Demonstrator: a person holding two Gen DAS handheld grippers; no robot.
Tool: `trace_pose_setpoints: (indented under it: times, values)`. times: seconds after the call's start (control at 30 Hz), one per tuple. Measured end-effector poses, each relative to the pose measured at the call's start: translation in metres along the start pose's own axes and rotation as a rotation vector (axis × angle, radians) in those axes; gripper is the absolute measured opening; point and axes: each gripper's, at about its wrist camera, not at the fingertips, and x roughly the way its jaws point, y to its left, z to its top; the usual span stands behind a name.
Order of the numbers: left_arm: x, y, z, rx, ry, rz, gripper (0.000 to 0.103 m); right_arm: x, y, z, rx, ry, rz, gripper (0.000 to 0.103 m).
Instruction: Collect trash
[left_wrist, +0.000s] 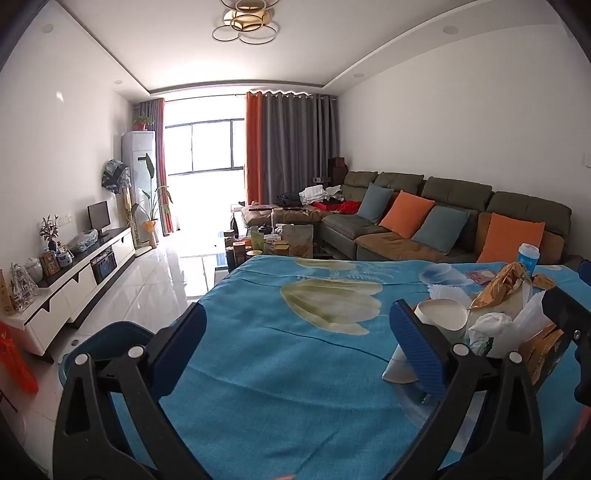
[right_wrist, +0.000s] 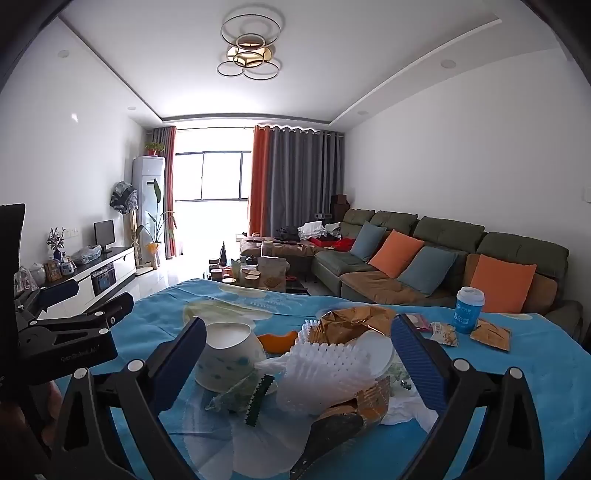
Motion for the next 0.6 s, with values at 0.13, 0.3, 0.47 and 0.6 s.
trace_pose_setpoints:
  times: [0.13,0.3,0.47,0.6]
  values:
    - [-0.002,0.001,0.003,0.001,0.006,-0.002,0.098,-0.001,-0.005,0.000,-0.004,-0.037,-0.010,0.096]
    - [-0.014,0.001,0.007,0.005,-0.019,-0.002,0.098,-0.007,0.003,0.000,-0.030,-0.040,-0.025,0.096]
    - [-0.013,-0.004,0.004,0.004,-0.030,-0.007,0.098,-0.007,0.005,-0.003,-0.020,-0.034,-0.018,0.097]
    - [-0.012,-0.004,0.004,0.001,-0.033,-0.012,0.098,-0.008,0.006,-0.002,-0.012,-0.034,-0.019,0.097]
